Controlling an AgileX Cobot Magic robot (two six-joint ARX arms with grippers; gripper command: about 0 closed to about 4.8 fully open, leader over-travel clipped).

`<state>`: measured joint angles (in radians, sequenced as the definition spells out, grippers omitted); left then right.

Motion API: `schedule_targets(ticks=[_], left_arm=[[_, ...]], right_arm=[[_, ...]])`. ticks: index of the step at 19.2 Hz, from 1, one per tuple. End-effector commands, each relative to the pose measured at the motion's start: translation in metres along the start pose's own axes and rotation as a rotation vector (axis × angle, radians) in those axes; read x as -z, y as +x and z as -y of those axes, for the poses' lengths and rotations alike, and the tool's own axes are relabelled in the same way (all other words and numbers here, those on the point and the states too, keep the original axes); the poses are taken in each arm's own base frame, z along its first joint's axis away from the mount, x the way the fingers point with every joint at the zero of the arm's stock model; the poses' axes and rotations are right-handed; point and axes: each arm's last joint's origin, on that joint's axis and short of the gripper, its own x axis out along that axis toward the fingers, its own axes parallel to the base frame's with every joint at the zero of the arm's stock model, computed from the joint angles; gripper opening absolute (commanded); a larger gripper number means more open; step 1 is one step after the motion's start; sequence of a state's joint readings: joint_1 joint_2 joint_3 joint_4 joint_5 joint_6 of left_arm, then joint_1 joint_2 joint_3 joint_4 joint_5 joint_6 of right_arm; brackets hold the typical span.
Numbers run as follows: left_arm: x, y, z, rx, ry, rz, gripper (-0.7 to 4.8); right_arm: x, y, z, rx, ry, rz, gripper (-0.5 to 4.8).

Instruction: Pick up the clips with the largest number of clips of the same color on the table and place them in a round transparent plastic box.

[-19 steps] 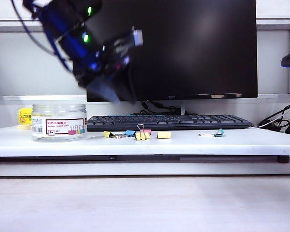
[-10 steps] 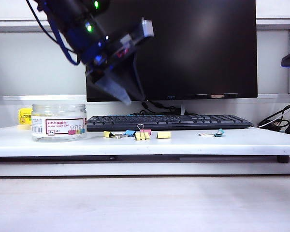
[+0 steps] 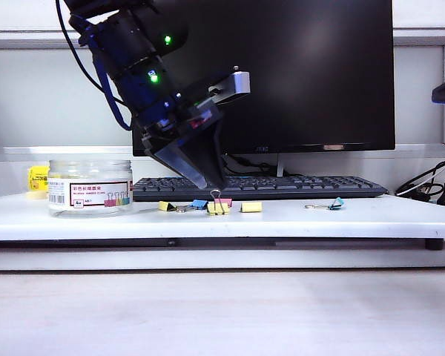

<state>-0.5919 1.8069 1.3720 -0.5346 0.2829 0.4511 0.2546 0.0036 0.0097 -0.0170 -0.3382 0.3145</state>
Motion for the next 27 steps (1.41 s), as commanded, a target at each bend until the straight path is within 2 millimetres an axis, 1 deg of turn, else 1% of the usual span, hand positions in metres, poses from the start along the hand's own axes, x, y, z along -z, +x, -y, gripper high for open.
schedule_targets(ticks=[1,6,13,17,20,23,27], left_arm=[[-0.004,-0.001,-0.001,-0.027,0.032,0.025,3.09],[-0.003,0.004,-0.002,-0.017,0.040,0.015,3.09],[-0.007,0.004,-0.003,-0.019,0.066,0.059,3.09],[-0.008,0.004,-0.005,-0.030,0.071,0.072,3.09],[-0.007,0.003,-0.006,-0.032,0.069,0.071,3.08],[-0.004,0.002,-0.014,-0.036,0.053,0.082,3.04],[-0.001,-0.002,-0.025,0.011,0.036,0.140,3.04]], right_arm=[[-0.002,0.000,-0.001,-0.011,-0.003,0.014,2.65],[-0.002,0.000,-0.001,-0.011,-0.004,0.015,2.65],[-0.002,0.000,-0.001,-0.014,-0.004,0.017,2.65],[-0.002,0.000,-0.003,-0.066,-0.007,0.004,2.65],[-0.002,0.000,-0.003,-0.073,-0.007,0.003,2.65],[-0.003,0.000,-0.003,-0.076,-0.011,0.012,2.65],[-0.004,0.000,-0.003,-0.078,-0.013,0.017,2.65]])
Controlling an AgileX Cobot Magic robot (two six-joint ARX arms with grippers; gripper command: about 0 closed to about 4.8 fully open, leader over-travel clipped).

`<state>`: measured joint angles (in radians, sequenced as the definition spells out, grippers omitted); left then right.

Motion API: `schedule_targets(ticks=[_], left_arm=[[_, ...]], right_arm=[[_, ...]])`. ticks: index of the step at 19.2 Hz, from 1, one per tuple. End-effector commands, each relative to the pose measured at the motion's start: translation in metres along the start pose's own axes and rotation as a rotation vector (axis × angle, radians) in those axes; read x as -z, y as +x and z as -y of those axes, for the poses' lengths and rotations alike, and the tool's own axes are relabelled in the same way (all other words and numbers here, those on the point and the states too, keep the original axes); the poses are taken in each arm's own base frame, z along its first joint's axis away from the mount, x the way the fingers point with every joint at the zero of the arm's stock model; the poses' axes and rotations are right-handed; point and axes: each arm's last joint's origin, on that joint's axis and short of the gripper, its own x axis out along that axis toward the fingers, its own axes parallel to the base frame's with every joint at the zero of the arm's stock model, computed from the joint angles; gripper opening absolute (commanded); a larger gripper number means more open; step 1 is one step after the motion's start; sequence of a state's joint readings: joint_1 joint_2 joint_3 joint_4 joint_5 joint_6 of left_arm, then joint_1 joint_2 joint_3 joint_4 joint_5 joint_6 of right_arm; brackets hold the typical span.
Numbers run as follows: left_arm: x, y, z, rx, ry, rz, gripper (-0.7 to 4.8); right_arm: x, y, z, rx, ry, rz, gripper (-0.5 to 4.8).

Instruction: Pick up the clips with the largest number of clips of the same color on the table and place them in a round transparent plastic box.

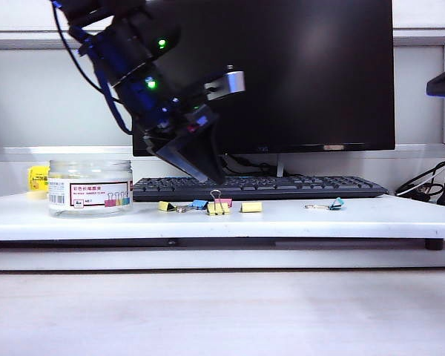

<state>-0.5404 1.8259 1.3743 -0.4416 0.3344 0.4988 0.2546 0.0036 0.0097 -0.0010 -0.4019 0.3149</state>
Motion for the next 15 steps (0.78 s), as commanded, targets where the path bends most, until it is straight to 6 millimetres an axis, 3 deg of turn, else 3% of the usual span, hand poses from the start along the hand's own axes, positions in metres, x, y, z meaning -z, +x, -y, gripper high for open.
schedule_targets(ticks=[1,11,13,15], left_arm=[[-0.002,-0.002,-0.005,0.050,0.001,0.070,3.04],[0.010,0.020,-0.008,0.064,-0.015,0.010,3.01],[0.010,0.020,-0.008,0.064,-0.014,0.010,2.44],[0.010,0.020,-0.008,0.063,-0.014,0.010,2.40]], right_arm=[[-0.003,0.000,-0.001,-0.012,-0.009,0.023,2.65],[-0.003,0.000,-0.001,-0.013,-0.009,0.024,2.64],[-0.003,0.000,-0.001,-0.012,-0.009,0.024,2.64],[-0.003,0.000,-0.001,-0.013,-0.009,0.024,2.65]])
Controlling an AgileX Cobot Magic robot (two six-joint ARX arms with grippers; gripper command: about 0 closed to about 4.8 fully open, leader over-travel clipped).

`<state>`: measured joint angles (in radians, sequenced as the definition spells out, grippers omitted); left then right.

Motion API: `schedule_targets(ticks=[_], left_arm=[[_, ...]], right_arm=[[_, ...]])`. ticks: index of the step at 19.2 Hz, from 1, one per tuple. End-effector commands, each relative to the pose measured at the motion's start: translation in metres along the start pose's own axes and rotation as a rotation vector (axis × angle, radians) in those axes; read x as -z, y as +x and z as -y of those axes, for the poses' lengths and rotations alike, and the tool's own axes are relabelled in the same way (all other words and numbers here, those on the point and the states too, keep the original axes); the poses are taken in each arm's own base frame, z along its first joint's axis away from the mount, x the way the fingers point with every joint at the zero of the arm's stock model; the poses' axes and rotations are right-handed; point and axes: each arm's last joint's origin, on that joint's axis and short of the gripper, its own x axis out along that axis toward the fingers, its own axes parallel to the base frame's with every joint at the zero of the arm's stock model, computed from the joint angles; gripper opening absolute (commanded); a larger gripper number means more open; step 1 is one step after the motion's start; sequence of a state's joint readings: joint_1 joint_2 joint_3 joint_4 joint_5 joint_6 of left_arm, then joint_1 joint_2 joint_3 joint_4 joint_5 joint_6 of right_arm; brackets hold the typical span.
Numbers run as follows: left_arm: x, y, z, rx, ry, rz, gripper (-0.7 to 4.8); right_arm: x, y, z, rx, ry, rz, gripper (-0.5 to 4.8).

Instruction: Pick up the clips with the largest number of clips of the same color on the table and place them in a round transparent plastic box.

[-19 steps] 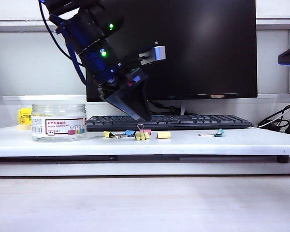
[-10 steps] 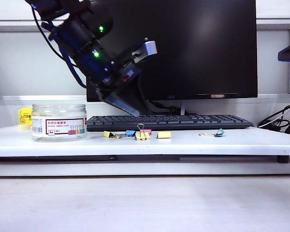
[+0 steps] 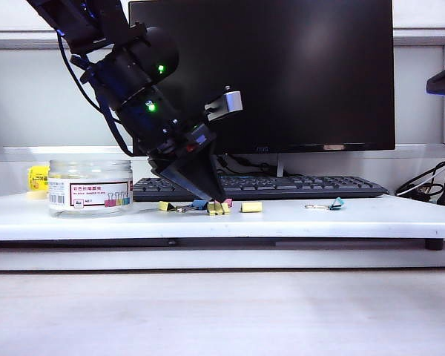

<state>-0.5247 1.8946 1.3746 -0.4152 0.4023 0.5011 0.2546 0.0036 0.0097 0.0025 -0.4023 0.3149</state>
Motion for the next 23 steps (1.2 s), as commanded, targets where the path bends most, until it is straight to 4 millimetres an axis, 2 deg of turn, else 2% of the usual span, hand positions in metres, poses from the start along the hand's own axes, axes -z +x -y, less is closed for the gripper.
schedule_targets(ticks=[1,9,12,19,21,23], left_arm=[[-0.0024,-0.0013,-0.0004,-0.004,0.011,0.012,2.40],[-0.0037,-0.0014,-0.0011,-0.011,0.016,0.025,2.36],[-0.0037,-0.0014,-0.0011,-0.011,0.016,0.024,2.01],[-0.0036,-0.0013,-0.0011,-0.011,0.016,0.024,1.96],[-0.0037,-0.0014,-0.0011,-0.011,0.016,0.024,0.92],[-0.0036,-0.0013,-0.0011,-0.011,0.016,0.024,0.90]], right_arm=[[-0.0028,-0.0003,-0.0012,-0.011,-0.008,0.021,2.65],[-0.0028,-0.0003,-0.0012,-0.011,-0.008,0.021,2.64],[-0.0029,-0.0003,-0.0012,-0.012,-0.008,0.022,2.64],[-0.0031,-0.0003,-0.0013,-0.013,-0.009,0.024,2.64],[-0.0031,-0.0003,-0.0013,-0.013,-0.009,0.024,2.64],[-0.0031,-0.0003,-0.0013,-0.013,-0.009,0.024,2.64]])
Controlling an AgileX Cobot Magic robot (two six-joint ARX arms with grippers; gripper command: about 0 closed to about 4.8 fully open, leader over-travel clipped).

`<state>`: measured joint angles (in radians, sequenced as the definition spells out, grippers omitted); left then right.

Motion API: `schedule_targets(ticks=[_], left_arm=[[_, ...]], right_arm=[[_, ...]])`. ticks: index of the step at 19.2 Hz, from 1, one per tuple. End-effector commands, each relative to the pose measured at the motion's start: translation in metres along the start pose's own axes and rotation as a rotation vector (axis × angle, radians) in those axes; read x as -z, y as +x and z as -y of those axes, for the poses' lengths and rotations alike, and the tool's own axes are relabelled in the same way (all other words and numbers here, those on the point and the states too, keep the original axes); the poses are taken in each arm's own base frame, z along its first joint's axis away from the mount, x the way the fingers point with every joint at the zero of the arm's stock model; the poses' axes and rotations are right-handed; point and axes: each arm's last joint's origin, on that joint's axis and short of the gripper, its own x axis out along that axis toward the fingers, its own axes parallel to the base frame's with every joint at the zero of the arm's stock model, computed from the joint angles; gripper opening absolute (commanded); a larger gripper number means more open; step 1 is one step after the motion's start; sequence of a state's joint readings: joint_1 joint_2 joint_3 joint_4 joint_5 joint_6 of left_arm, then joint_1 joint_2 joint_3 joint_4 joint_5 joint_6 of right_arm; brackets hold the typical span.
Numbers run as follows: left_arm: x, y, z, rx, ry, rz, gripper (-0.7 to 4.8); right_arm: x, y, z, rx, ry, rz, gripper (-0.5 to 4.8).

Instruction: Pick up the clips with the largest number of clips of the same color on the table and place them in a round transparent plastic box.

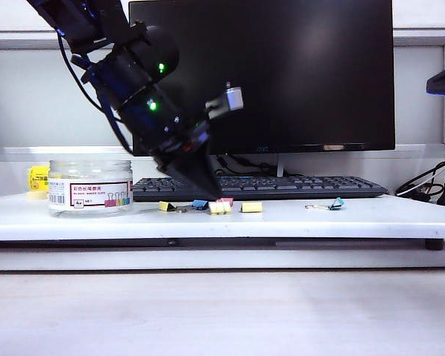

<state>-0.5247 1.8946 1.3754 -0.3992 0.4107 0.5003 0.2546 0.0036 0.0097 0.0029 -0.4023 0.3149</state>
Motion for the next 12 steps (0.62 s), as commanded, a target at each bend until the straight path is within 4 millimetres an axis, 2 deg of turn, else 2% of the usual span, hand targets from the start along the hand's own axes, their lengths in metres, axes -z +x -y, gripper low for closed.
schedule_targets(ticks=[1,12], left_arm=[[-0.0020,-0.0011,-0.0006,-0.011,0.010,0.007,0.90],[-0.0039,-0.0012,-0.0019,-0.032,0.019,0.021,0.79]], right_arm=[[-0.0031,-0.0003,-0.0013,-0.013,-0.009,0.024,2.64],[-0.0031,-0.0003,-0.0013,-0.013,-0.009,0.023,2.64]])
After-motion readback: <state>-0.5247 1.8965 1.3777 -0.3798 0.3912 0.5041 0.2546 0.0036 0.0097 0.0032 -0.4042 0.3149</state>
